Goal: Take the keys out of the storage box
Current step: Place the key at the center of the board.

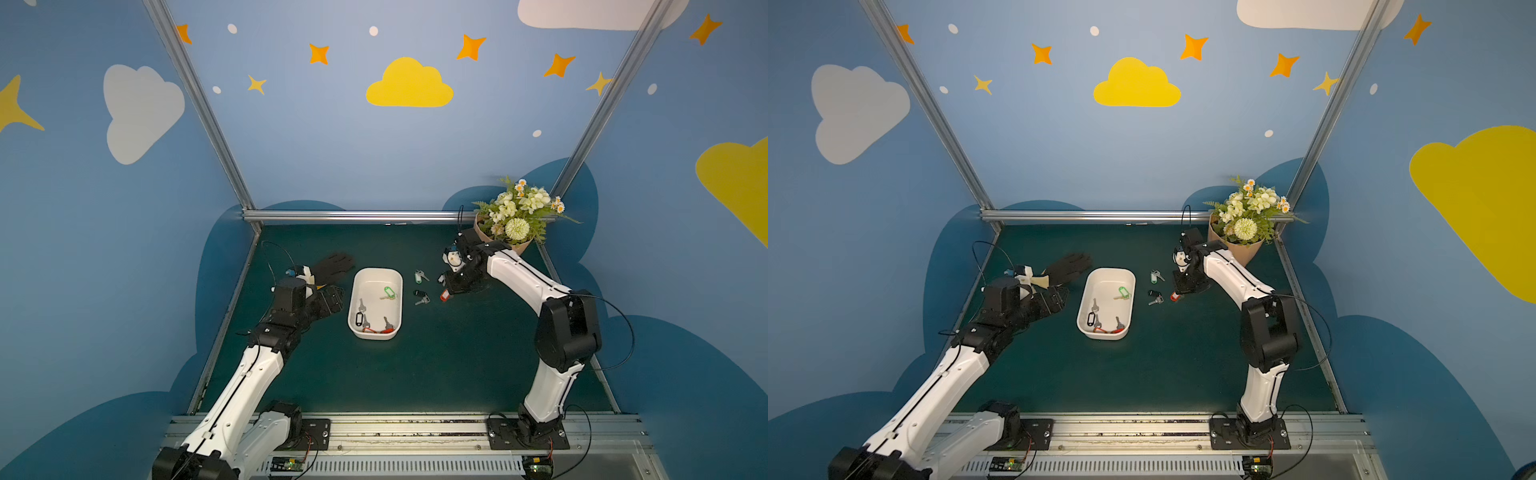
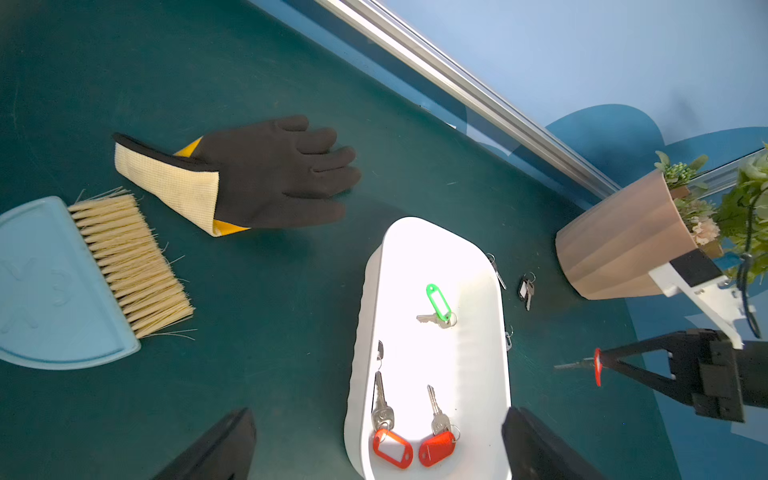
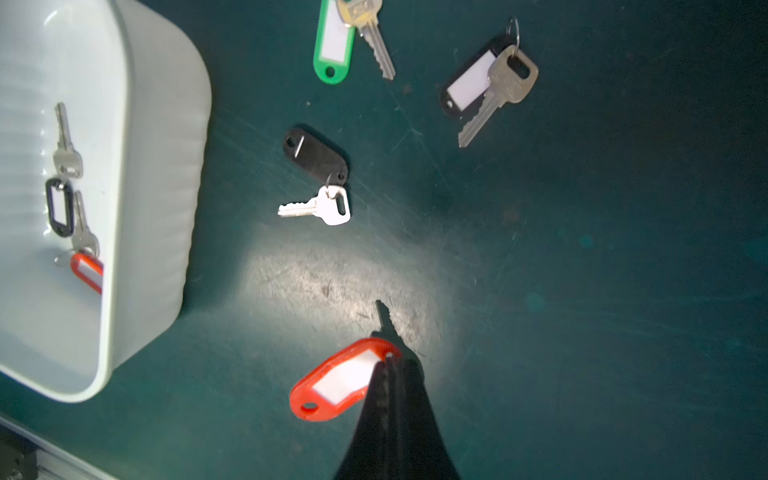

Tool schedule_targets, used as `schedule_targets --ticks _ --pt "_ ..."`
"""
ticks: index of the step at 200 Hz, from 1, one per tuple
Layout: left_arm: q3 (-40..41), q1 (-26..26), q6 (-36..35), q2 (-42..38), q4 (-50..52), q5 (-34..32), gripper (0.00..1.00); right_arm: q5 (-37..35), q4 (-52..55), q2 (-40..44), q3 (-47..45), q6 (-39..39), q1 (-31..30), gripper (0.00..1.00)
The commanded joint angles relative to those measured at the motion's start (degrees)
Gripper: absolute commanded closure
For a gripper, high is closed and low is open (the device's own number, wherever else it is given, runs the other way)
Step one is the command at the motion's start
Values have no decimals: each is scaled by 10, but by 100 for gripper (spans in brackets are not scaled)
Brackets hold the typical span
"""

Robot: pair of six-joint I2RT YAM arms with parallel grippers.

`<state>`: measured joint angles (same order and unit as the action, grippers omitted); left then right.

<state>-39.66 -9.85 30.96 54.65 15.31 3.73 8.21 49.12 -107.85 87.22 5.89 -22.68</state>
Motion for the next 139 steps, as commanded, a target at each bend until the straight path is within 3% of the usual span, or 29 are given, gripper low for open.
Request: schedule_targets --ticks 1,139 --pt "-14 2 -14 8 -4 10 2 24 -27 -37 15 14 7 100" --pt "-53 1 -37 60 -4 35 5 -42 -47 -118 34 22 20 100"
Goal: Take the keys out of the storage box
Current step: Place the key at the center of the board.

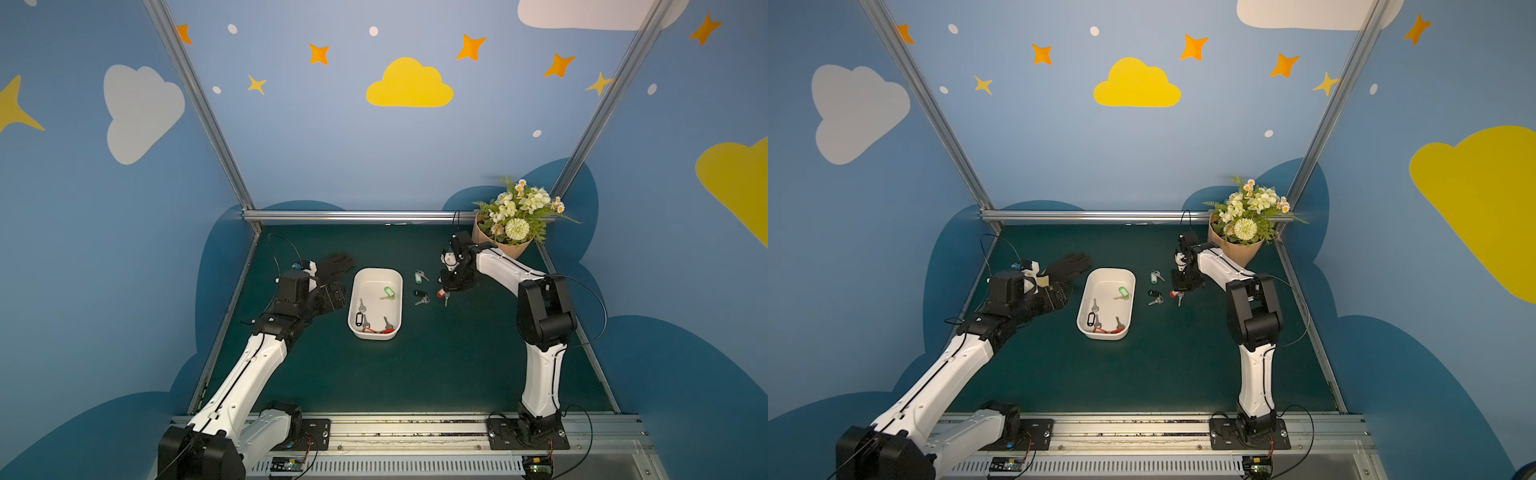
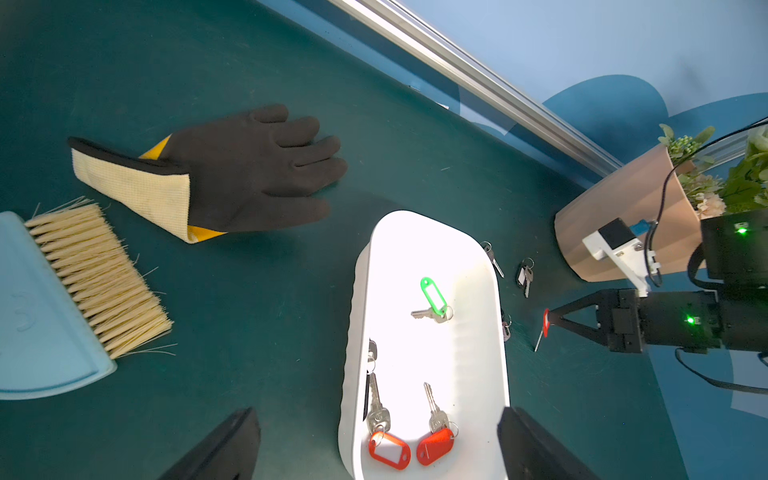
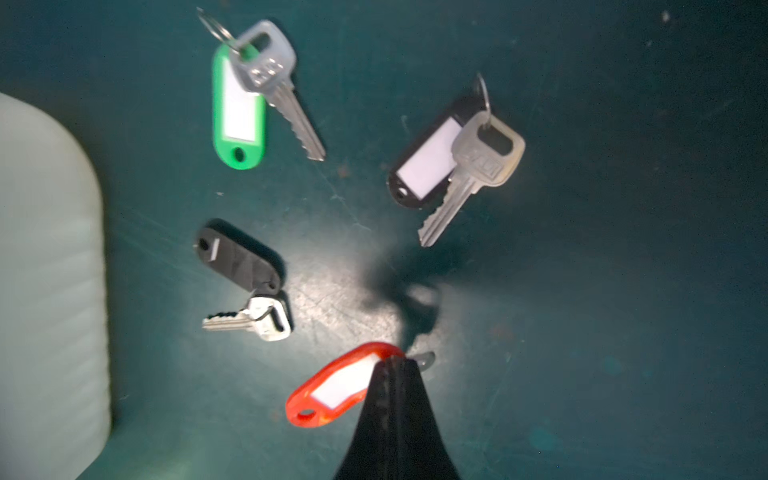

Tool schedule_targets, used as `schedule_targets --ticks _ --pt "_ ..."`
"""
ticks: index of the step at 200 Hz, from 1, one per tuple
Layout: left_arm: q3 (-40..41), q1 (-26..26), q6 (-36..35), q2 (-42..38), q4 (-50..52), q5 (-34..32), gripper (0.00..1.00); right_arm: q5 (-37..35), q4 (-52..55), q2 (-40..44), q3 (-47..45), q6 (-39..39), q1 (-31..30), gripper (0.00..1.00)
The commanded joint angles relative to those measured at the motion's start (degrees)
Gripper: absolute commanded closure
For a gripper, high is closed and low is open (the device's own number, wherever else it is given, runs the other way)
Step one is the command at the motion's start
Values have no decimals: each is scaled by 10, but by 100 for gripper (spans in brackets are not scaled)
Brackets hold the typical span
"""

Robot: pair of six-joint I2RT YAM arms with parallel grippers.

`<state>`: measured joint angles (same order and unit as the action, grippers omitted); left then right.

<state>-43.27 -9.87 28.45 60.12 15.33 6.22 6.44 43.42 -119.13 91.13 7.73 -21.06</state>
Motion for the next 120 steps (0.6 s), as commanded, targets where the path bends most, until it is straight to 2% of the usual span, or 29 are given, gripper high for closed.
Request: schedule_targets --ticks 1,56,88,120 --pt "-16 1 -12 5 -4 11 5 -24 10 -6 -5 4 4 100" --pt "-27 -2 -25 38 -49 58 9 -27 4 -5 -17 7 4 100" --pt "-71 -31 -75 94 -39 68 15 -19 2 9 -22 2 4 83" --pt "-139 -80 -152 166 4 41 23 -13 -3 54 -37 -1 7 73"
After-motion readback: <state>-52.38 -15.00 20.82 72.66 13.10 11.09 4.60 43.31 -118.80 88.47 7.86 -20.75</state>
